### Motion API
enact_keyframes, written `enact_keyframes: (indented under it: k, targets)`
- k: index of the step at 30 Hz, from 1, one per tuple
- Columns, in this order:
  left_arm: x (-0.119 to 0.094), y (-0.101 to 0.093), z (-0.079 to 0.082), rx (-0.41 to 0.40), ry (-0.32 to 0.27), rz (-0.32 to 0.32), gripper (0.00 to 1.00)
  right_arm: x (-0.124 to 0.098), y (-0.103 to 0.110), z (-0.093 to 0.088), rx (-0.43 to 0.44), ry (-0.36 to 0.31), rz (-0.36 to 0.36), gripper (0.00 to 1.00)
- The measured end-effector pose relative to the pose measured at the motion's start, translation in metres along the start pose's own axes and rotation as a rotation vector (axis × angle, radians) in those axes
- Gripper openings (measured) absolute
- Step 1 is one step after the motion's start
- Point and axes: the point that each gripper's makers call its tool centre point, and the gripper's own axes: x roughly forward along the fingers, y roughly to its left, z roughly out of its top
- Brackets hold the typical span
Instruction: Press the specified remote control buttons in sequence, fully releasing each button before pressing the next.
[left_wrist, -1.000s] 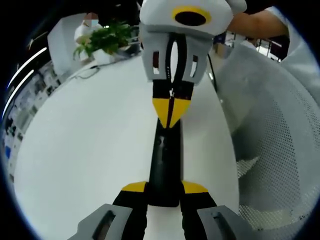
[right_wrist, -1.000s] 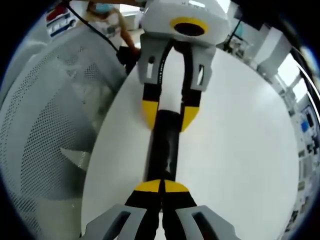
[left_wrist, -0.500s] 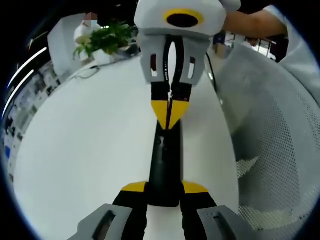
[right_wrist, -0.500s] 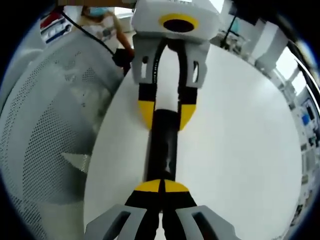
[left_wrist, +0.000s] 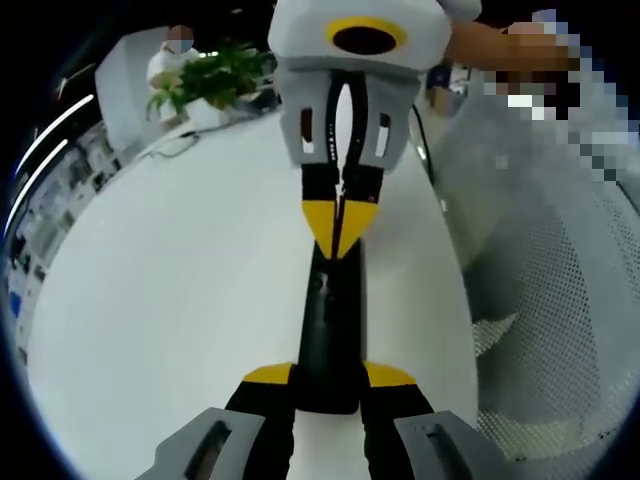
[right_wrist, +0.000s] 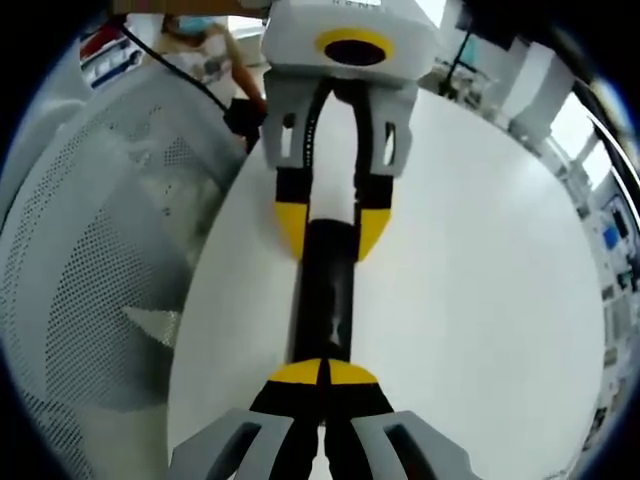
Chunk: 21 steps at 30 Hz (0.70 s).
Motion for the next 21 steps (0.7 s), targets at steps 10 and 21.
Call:
enact_keyframes:
  k: [10,21]
  targets:
    - [0.0000,0.0006,-0.0009,0.002,0.008,-0.002,0.24,0.0000,0.0009,0.0006,-0.031,0.014,-0.014,0.00]
    - [-0.0003,0.0000,-0.0012,0.007,0.014,0.003,0.24,-0.0064,0.0053,0.0010,-0.048,0.017,-0.028,0.00]
